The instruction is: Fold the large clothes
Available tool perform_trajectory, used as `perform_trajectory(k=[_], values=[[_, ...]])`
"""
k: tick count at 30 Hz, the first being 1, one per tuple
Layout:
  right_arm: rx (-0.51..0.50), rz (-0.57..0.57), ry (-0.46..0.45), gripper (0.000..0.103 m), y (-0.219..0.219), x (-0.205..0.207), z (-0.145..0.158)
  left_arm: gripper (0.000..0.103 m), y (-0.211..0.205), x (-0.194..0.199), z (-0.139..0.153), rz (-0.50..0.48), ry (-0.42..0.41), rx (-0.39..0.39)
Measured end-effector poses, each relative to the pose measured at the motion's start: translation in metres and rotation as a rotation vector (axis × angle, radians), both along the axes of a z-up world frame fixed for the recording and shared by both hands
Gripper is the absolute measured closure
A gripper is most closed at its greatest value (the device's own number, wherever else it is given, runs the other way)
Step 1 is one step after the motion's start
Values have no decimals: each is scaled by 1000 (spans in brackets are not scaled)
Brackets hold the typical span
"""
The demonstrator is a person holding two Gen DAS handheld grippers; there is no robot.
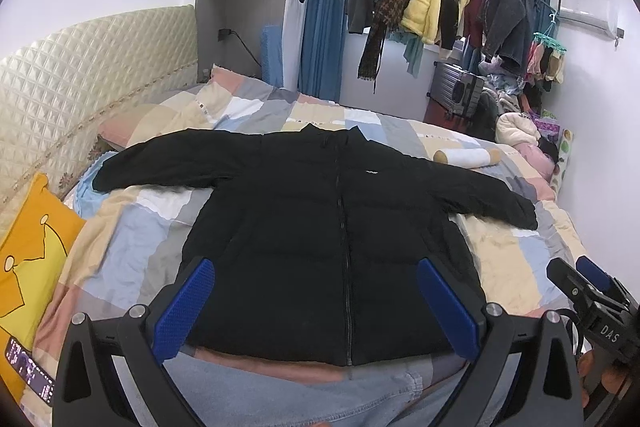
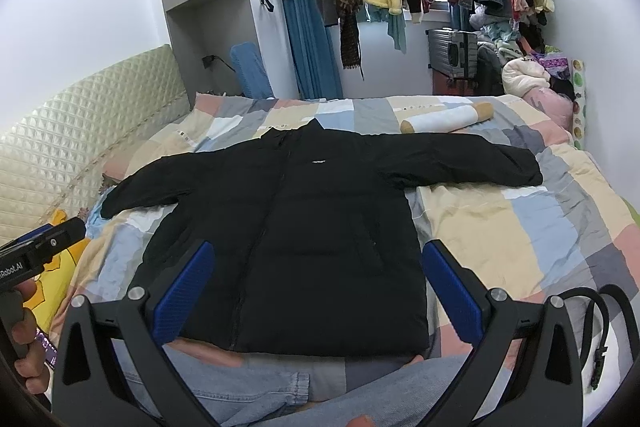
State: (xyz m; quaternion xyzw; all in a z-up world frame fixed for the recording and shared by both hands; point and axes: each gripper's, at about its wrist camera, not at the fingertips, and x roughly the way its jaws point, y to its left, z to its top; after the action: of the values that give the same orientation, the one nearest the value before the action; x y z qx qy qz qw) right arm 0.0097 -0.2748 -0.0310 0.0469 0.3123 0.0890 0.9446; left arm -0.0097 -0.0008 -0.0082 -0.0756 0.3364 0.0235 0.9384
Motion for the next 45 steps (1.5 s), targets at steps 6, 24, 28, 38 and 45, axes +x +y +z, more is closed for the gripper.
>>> perform_trajectory(k=[6, 24, 28, 38, 45], values=[[26, -12, -19, 0, -12, 5, 3, 1, -2, 10, 6, -21, -23, -8], [33, -225, -206, 4, -124, 102, 25, 1, -40, 108, -6, -150, -89, -4], [91, -279, -196, 9, -166, 141, 2, 1, -41, 127, -23, -139, -107, -11], [231, -468, -104, 15, -282, 224, -94, 1, -31, 187, -76, -68, -78, -13], [370, -585, -12, 15, -351, 271, -167, 1, -23, 224, -124, -51, -33, -28]])
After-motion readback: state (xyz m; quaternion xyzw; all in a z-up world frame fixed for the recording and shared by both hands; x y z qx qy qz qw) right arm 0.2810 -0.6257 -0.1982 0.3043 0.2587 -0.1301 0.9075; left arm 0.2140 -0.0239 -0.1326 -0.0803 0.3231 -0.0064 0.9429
